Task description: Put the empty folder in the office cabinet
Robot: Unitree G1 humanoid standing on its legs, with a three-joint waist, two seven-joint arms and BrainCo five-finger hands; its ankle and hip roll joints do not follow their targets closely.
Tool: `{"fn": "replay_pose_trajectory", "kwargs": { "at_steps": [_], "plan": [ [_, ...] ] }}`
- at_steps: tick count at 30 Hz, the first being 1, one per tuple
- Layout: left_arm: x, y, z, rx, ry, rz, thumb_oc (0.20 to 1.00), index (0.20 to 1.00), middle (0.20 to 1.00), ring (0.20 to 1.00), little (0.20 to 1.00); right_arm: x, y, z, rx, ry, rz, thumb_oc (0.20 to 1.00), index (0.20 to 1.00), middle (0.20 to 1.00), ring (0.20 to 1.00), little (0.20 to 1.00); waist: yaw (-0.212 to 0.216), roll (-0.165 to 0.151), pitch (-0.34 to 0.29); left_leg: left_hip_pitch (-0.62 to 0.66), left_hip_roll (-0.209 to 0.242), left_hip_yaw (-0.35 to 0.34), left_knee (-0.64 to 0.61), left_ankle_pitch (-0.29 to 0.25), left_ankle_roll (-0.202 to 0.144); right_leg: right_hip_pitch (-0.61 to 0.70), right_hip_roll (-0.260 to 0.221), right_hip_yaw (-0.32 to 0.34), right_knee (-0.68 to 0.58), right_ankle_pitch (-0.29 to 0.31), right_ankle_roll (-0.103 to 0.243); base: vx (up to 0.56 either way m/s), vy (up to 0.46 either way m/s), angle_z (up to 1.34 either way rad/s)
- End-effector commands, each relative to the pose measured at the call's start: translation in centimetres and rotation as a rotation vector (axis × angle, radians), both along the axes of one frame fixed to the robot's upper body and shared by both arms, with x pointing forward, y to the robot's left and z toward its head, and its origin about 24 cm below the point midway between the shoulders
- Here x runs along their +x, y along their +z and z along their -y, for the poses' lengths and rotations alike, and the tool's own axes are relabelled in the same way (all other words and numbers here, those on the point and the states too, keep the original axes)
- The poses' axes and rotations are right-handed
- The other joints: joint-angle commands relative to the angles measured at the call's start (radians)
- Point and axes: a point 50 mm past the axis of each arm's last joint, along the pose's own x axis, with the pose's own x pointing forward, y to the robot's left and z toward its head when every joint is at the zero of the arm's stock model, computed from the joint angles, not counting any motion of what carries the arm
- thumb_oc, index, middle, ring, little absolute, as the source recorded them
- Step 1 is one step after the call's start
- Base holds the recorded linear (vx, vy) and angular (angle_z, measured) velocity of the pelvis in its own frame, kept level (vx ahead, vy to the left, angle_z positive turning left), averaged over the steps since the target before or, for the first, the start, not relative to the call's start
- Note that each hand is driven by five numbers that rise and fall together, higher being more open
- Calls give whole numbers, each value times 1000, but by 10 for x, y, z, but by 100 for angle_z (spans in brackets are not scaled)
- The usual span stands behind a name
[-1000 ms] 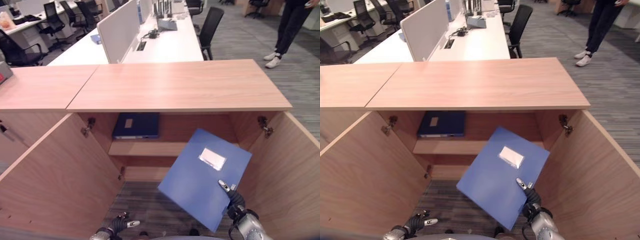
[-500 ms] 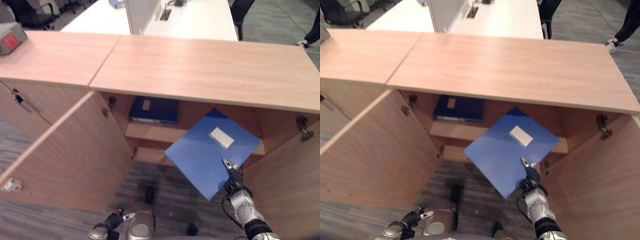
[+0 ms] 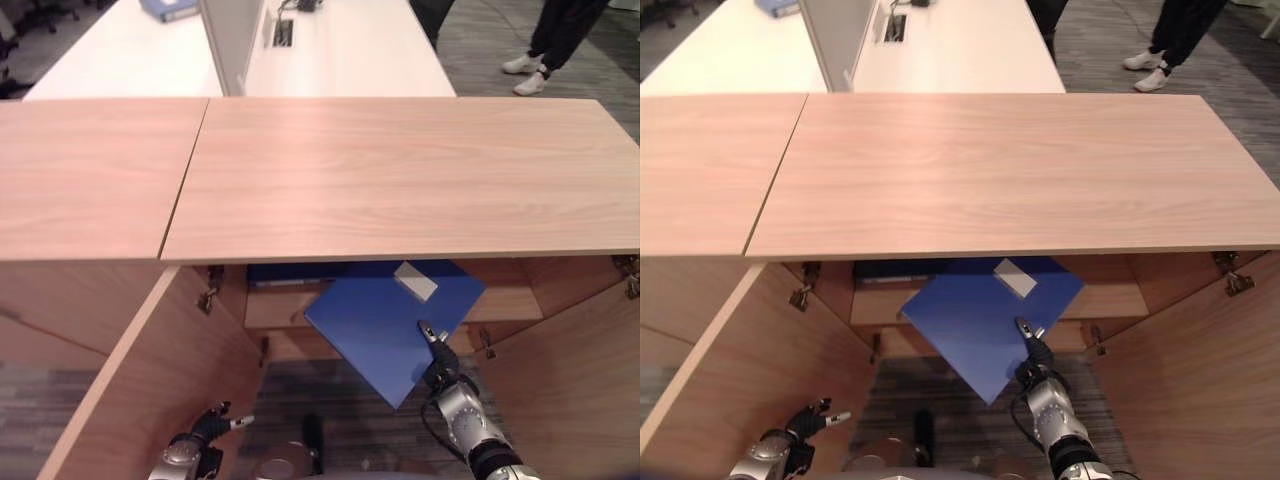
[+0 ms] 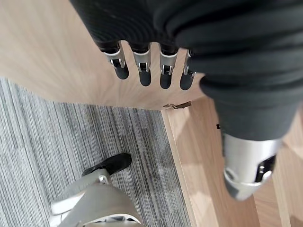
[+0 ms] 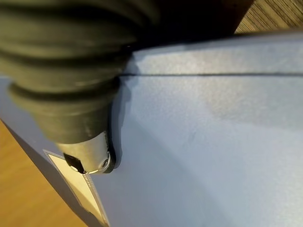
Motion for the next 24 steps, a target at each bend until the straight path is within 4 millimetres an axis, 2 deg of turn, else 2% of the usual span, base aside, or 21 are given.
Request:
{"fn": "replay_pose_trajectory", "kwargs": {
  "at_steps": [1,3,4,5,6,9,12,15,16,17,20,21,24],
  "plan": [
    [-1,7,-16,24,56,39,1000,1000,1000,1000,1000,24,29,14,25,-81,171,200,200,200,200,200,-10,9,25,-7,95,-67,-27,3,-144,31,-23,-114,-191,77,-77,348,-70,-26],
    [-2,5,-14,19,55,30,1000,1000,1000,1000,1000,24,30,18,30,-110,171,200,200,200,200,200,-26,10,25,21,92,-79,-37,-14,-156,6,-59,-114,-297,111,-79,238,-98,-16],
    [-2,4,-14,19,55,25,1000,1000,1000,1000,1000,24,30,22,36,-136,172,200,200,200,200,200,-39,13,25,38,89,-90,-43,-24,-161,-9,-73,-98,-339,139,-71,313,-125,31],
    [-6,2,-12,19,47,15,1000,1000,1000,1000,1000,25,31,30,40,-188,178,200,200,200,200,200,-62,16,24,69,85,-104,-52,-44,-169,-39,-99,-57,-385,198,-49,293,-116,44],
    [-7,2,-11,19,38,13,1000,1000,1000,1000,1000,26,33,34,40,-211,182,200,200,200,200,200,-71,16,26,80,80,-109,-54,-50,-170,-46,-105,-35,-398,221,-41,207,-83,37],
    [-8,1,-10,23,5,3,1000,1000,1000,1000,1000,26,35,42,32,-244,185,200,200,200,200,200,-75,7,17,92,61,-114,-54,-64,-172,-28,-113,-10,-428,238,-31,102,-60,43],
    [-21,-1,-14,40,-10,-36,1000,1000,1000,1000,1000,27,40,58,13,-304,194,200,200,200,200,200,-63,-2,-13,122,49,-117,-54,-80,-182,19,-130,-36,-437,262,-23,162,-87,20],
    [-27,-3,-14,34,-4,-53,1000,1000,1000,1000,1000,31,45,62,20,-331,215,200,200,200,200,200,-60,7,-20,128,59,-134,-54,-81,-191,41,-125,-55,-442,249,-23,110,-156,4],
    [-32,-4,-14,26,1,-64,1000,1000,1000,1000,1000,43,58,70,22,-372,261,200,200,200,200,200,-48,18,-29,125,83,-158,-54,-72,-208,64,-110,-70,-452,224,-28,90,-196,27],
    [-32,-4,-14,26,0,-64,1000,1000,1000,1000,1000,43,59,71,22,-373,261,200,200,200,200,200,-49,19,-28,125,85,-159,-54,-72,-209,66,-108,-73,-453,223,-29,113,-276,33],
    [-37,-5,-11,12,1,-67,1000,1000,1000,1000,1000,59,80,78,12,-400,337,200,200,200,200,200,-28,40,-32,118,132,-194,-54,-54,-237,95,-72,-88,-466,176,-59,60,-201,20],
    [-37,-5,-11,12,1,-66,1000,1000,1000,1000,1000,59,81,79,11,-401,337,200,200,200,200,200,-29,42,-32,118,134,-196,-54,-55,-238,96,-70,-91,-466,175,-61,69,-214,17],
    [-41,-6,-8,0,5,-78,1000,1000,1000,1000,1000,73,98,83,1,-416,393,200,200,200,200,200,-10,60,-27,113,172,-228,-49,-40,-260,116,-32,-105,-477,142,-84,53,-184,14]
  ]
}}
